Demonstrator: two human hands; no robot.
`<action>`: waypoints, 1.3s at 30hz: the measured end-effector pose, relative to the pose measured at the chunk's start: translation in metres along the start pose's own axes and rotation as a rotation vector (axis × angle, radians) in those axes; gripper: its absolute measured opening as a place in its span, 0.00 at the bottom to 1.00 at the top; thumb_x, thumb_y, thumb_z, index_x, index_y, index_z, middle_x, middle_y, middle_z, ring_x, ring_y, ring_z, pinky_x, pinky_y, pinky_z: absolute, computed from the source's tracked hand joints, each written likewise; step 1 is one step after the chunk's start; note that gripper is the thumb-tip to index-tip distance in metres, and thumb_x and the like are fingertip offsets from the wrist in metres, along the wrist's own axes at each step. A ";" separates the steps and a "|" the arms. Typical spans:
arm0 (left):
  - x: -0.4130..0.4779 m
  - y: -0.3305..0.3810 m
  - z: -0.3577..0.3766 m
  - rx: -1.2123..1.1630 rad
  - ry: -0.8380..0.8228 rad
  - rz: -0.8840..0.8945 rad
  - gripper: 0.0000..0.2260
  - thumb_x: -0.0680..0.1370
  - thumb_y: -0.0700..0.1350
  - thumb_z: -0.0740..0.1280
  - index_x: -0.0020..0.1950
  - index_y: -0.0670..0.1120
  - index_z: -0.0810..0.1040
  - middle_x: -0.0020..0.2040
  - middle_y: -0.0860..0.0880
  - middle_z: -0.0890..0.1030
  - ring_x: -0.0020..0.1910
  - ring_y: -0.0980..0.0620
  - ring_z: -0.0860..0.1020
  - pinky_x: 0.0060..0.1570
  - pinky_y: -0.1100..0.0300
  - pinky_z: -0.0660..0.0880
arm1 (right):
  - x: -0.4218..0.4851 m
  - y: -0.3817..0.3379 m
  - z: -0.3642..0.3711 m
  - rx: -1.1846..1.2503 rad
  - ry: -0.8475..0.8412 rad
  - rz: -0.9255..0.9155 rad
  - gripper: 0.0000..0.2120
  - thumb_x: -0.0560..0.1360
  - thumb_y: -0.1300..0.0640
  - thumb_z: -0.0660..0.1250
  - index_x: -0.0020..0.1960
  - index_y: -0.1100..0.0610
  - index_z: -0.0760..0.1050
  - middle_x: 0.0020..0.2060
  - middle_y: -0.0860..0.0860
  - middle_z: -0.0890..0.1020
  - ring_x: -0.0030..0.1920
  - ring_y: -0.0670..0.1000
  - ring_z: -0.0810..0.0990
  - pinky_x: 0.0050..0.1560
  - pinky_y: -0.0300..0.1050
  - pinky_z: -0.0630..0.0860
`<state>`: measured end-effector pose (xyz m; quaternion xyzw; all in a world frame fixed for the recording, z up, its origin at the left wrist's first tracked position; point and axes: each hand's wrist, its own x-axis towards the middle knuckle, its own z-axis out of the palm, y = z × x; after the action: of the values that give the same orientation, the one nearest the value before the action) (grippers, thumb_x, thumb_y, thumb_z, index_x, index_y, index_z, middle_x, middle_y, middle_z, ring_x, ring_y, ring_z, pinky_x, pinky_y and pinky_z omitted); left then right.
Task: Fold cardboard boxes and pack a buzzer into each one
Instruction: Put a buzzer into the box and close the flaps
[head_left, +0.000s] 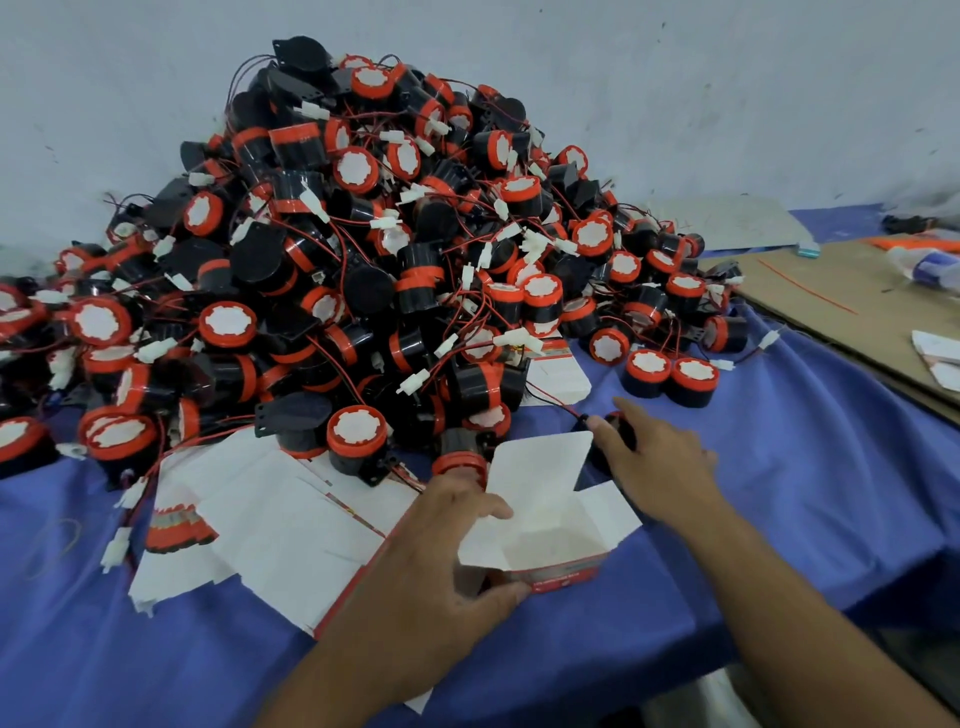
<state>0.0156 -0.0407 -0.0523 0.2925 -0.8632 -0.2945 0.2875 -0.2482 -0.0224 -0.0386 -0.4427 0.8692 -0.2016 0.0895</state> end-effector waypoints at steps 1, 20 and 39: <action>0.000 -0.002 0.002 0.008 -0.009 0.000 0.22 0.71 0.62 0.70 0.62 0.68 0.66 0.65 0.67 0.66 0.68 0.61 0.67 0.64 0.61 0.70 | 0.001 -0.001 0.001 0.027 -0.012 -0.015 0.24 0.81 0.34 0.54 0.74 0.42 0.67 0.64 0.52 0.80 0.66 0.62 0.73 0.64 0.57 0.65; 0.005 -0.010 0.009 -0.014 -0.042 -0.114 0.25 0.73 0.62 0.71 0.62 0.74 0.59 0.63 0.82 0.57 0.63 0.62 0.73 0.58 0.74 0.69 | -0.050 -0.002 -0.056 0.905 0.235 -0.463 0.27 0.75 0.64 0.73 0.64 0.37 0.76 0.52 0.40 0.82 0.47 0.48 0.85 0.40 0.37 0.81; 0.006 -0.018 -0.001 0.005 0.019 -0.056 0.19 0.69 0.63 0.69 0.59 0.67 0.71 0.62 0.70 0.69 0.62 0.66 0.72 0.55 0.73 0.69 | -0.073 -0.015 -0.006 0.320 0.141 -0.637 0.16 0.71 0.55 0.79 0.55 0.51 0.78 0.62 0.43 0.70 0.54 0.47 0.79 0.52 0.43 0.82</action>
<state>0.0186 -0.0571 -0.0619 0.3202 -0.8526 -0.2973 0.2865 -0.1960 0.0300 -0.0286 -0.6566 0.6491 -0.3829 0.0302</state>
